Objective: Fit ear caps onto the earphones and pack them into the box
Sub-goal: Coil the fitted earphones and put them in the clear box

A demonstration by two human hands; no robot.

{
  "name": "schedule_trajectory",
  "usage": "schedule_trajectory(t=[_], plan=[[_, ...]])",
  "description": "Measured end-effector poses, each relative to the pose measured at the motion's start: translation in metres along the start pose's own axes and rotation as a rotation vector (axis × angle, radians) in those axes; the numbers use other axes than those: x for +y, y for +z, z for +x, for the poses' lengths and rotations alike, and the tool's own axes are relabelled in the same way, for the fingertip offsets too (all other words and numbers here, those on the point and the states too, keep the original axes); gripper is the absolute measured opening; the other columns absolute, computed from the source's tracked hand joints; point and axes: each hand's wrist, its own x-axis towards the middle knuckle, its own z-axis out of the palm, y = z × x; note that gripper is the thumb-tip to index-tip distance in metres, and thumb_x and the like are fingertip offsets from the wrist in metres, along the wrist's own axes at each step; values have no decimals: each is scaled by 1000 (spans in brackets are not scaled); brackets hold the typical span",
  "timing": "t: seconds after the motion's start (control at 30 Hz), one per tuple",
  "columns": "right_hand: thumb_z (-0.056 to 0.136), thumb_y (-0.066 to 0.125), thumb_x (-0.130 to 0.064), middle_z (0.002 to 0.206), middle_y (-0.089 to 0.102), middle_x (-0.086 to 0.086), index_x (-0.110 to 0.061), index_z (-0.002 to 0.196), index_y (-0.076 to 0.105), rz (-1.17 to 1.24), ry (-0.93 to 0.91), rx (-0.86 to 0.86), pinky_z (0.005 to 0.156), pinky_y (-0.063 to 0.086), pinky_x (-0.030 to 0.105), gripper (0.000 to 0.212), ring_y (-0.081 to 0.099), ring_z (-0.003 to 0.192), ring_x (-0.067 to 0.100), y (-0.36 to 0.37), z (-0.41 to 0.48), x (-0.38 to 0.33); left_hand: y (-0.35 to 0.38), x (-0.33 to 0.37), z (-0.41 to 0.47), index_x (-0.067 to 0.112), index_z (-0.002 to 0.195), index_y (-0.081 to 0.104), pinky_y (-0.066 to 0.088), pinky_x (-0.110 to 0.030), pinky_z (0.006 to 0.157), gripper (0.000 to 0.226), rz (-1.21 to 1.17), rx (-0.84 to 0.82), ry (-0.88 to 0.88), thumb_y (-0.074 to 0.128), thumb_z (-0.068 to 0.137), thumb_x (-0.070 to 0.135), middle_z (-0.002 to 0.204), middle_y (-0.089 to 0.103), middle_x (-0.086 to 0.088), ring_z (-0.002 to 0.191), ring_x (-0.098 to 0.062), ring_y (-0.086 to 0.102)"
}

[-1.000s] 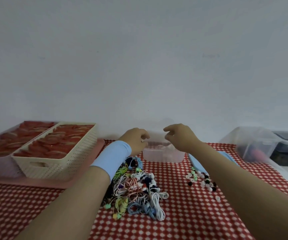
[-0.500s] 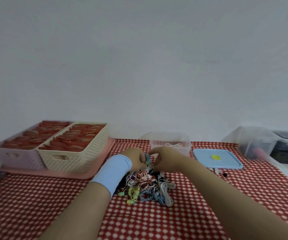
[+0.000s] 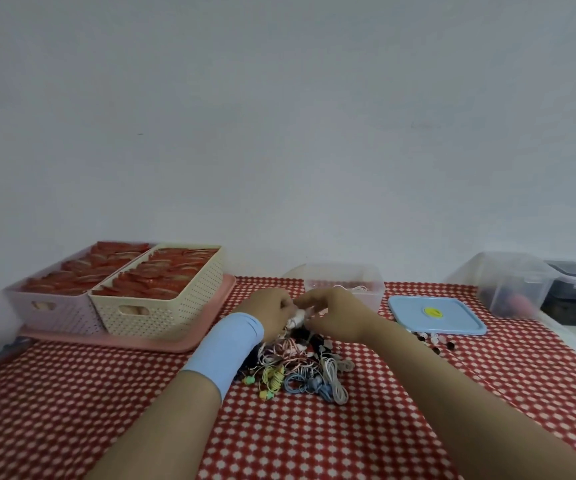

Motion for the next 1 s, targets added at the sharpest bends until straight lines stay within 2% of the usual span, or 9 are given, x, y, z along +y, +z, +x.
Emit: schedule_trajectory(t=[0.13,0.27,0.37,0.53,0.6,0.7,0.83,0.9,1.0], plan=[[88,76,-12,81,74,0,-24,125,71,132,-19,38,69,57,29,39,61,64,5,-1,1,-6,-19,8,-7,23,95,63,39,-30,77,18,-76,51,25,47,100,31,78,60,8,77,-15,59],[90,77,-14,84,78,6,-25,110,73,321,21,52,73,60,26,24,73,73,15,-14,-6,-9,-27,14,-10,17,99,63,49,-35,85,31,-214,48,31,41,102,38,83,69,0,83,-22,69],[91,76,-14,81,77,5,-14,111,74,341,49,73,64,56,24,20,67,62,12,-31,-13,-6,-27,24,-8,19,101,66,54,-36,81,39,-373,28,30,46,97,52,88,73,-4,82,-20,70],[94,68,-6,74,66,5,-13,118,71,371,119,28,60,52,28,25,60,59,15,-57,-31,16,-10,50,4,16,104,66,60,-30,74,13,-446,12,71,66,91,19,85,73,-2,73,-11,71],[95,63,-1,78,64,7,-14,123,66,438,202,-3,61,53,28,31,62,64,18,-68,-39,30,1,60,11,18,100,64,60,-31,75,11,-433,3,65,67,89,16,81,72,-3,73,-13,71],[93,64,2,70,67,8,-8,111,70,448,317,-18,59,54,27,22,63,63,19,-82,-52,56,17,74,21,19,99,62,59,-38,81,12,-391,-59,53,67,88,17,82,72,-3,80,-20,72],[88,73,-1,81,76,13,-4,95,78,352,400,-131,62,55,24,10,68,70,17,-93,-65,87,37,94,29,22,103,62,47,-27,73,15,-117,-167,89,66,89,26,96,63,5,86,-15,61],[87,74,-3,93,78,16,-9,98,81,265,404,-188,69,57,26,14,66,73,17,-94,-69,96,49,100,34,20,100,69,46,-28,79,14,26,-245,89,67,88,27,103,64,4,92,-16,60],[83,73,-3,98,76,21,-19,93,82,157,368,-231,72,54,32,21,62,73,19,-90,-68,105,65,104,42,13,90,75,50,-32,78,14,103,-350,71,64,88,21,93,68,1,84,-20,61]])
